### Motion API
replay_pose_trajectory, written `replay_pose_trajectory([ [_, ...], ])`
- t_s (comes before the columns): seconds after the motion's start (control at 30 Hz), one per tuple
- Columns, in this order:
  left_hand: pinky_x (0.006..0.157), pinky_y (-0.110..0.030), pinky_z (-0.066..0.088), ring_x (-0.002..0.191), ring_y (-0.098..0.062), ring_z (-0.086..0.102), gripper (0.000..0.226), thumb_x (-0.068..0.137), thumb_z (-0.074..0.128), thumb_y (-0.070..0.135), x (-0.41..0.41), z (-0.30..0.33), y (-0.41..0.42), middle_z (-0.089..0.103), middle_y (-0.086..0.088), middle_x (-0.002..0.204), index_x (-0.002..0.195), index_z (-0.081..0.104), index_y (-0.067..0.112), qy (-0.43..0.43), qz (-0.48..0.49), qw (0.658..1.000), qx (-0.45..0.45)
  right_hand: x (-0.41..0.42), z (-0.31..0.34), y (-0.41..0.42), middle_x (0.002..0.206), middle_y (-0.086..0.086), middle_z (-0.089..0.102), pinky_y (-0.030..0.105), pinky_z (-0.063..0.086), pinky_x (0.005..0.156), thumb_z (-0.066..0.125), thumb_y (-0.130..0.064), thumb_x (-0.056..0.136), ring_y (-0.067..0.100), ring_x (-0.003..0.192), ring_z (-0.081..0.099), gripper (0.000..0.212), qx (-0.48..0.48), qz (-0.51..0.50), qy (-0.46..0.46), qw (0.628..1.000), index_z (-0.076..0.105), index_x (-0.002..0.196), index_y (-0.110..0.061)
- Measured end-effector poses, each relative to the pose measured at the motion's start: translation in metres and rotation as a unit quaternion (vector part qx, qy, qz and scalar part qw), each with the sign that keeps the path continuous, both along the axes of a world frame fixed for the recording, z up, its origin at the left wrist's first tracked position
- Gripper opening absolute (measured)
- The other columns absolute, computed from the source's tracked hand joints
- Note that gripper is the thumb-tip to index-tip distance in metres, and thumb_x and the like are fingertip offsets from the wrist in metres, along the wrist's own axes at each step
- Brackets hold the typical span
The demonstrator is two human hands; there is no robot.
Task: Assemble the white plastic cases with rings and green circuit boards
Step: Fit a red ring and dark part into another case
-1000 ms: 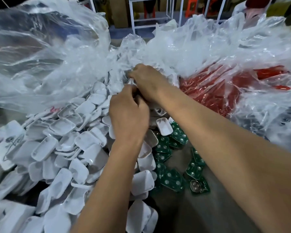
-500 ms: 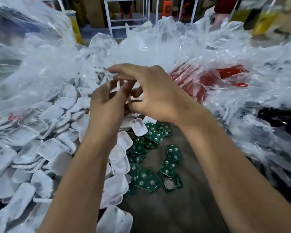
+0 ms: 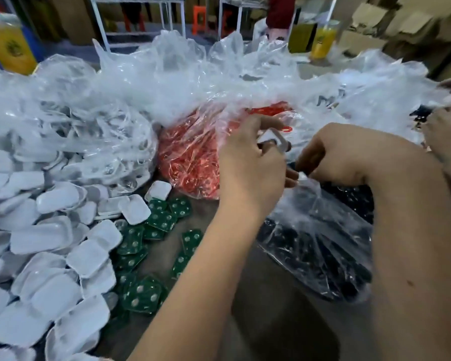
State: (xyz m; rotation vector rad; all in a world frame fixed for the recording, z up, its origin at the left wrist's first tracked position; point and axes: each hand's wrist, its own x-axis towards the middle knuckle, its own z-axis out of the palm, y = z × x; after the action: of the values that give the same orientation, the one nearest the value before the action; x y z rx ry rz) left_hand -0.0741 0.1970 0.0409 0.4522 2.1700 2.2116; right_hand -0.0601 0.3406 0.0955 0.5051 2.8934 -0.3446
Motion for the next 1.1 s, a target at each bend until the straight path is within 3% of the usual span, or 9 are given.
replay_pose_trajectory([
  [0.13,0.064,-0.053,0.062,0.070,-0.035,0.073,0.023,0.095,0.052,-0.002,-0.010,-0.018,0.023,0.071,-0.009,0.091,0.101,0.061,0.019,-0.002,0.003,0.997,-0.081,-0.007,-0.017,0.001,0.079,-0.004,0.068,0.023,0.040,0.053,0.071,-0.002,0.086,0.015,0.071,0.063,0.034,0.014,0.011,0.033,0.999,0.072,0.083,-0.036],
  [0.33,0.048,-0.038,0.059,0.052,-0.027,0.071,0.014,0.102,0.052,0.001,-0.013,-0.025,0.015,0.076,-0.018,0.084,0.105,0.056,0.014,-0.108,-0.027,0.994,0.018,-0.004,-0.021,0.005,0.088,-0.001,0.075,0.024,0.047,0.062,0.084,-0.007,0.082,0.016,0.078,0.068,0.029,-0.044,-0.030,0.068,0.996,0.077,0.074,-0.034],
  [0.47,0.045,-0.033,0.056,0.056,-0.028,0.074,0.013,0.102,0.055,0.001,-0.015,-0.020,0.005,0.078,-0.013,0.084,0.107,0.055,0.013,-0.128,-0.015,0.991,0.048,0.000,-0.007,0.001,0.085,-0.001,0.074,0.022,0.043,0.059,0.092,-0.022,0.078,0.013,0.075,0.065,0.016,-0.052,-0.046,0.116,0.991,0.077,0.075,-0.028],
  [0.53,0.039,-0.026,0.048,0.053,-0.023,0.072,0.012,0.102,0.054,0.004,-0.018,-0.017,-0.005,0.079,-0.007,0.085,0.105,0.055,0.016,-0.108,0.004,0.993,0.040,0.000,0.002,-0.003,0.083,-0.001,0.073,0.019,0.039,0.056,0.092,-0.023,0.078,0.010,0.071,0.063,0.019,-0.044,-0.057,0.165,0.984,0.075,0.072,-0.027],
  [0.63,0.041,-0.021,0.043,0.048,-0.007,0.063,0.005,0.104,0.053,0.012,-0.025,-0.015,-0.030,0.079,-0.001,0.083,0.103,0.057,0.015,-0.074,0.052,0.996,0.018,-0.005,0.011,-0.024,0.076,-0.007,0.068,0.013,0.042,0.050,0.089,-0.022,0.082,-0.001,0.064,0.061,0.019,-0.056,-0.008,0.328,0.943,0.072,0.076,-0.030],
  [0.7,0.048,-0.023,0.045,0.057,-0.007,0.068,0.008,0.105,0.050,0.015,-0.029,-0.017,-0.054,0.079,-0.002,0.083,0.104,0.058,0.014,-0.080,0.091,0.992,0.023,-0.016,0.007,-0.052,0.076,-0.007,0.071,0.010,0.050,0.057,0.087,-0.021,0.084,-0.001,0.063,0.065,0.014,-0.164,0.076,0.403,0.897,0.074,0.083,-0.025],
  [0.8,0.041,-0.018,0.041,0.049,-0.011,0.063,0.010,0.105,0.046,0.009,-0.030,-0.023,-0.096,0.078,-0.006,0.078,0.103,0.056,0.009,-0.110,0.124,0.984,0.063,-0.038,-0.019,-0.097,0.077,0.000,0.076,0.028,0.057,0.069,0.083,-0.012,0.087,0.008,0.068,0.071,0.010,-0.343,0.153,0.357,0.855,0.075,0.091,-0.015],
  [0.9,0.043,-0.020,0.046,0.050,-0.019,0.067,0.012,0.106,0.045,0.007,-0.028,-0.031,-0.140,0.077,-0.005,0.076,0.102,0.056,0.009,-0.141,0.164,0.971,0.101,-0.056,-0.058,-0.133,0.082,0.000,0.079,0.025,0.060,0.074,0.080,-0.004,0.088,0.007,0.076,0.075,0.013,-0.445,0.171,0.334,0.813,0.076,0.094,-0.014],
  [1.1,0.065,-0.032,0.062,0.080,-0.028,0.078,0.022,0.097,0.046,-0.012,-0.034,-0.047,-0.185,0.076,-0.017,0.093,0.102,0.059,0.005,-0.143,0.176,0.966,0.120,-0.065,-0.119,-0.165,0.079,0.010,0.077,0.022,0.049,0.051,0.080,-0.009,0.088,0.019,0.062,0.069,0.013,-0.599,0.132,0.277,0.740,0.076,0.094,-0.020],
])
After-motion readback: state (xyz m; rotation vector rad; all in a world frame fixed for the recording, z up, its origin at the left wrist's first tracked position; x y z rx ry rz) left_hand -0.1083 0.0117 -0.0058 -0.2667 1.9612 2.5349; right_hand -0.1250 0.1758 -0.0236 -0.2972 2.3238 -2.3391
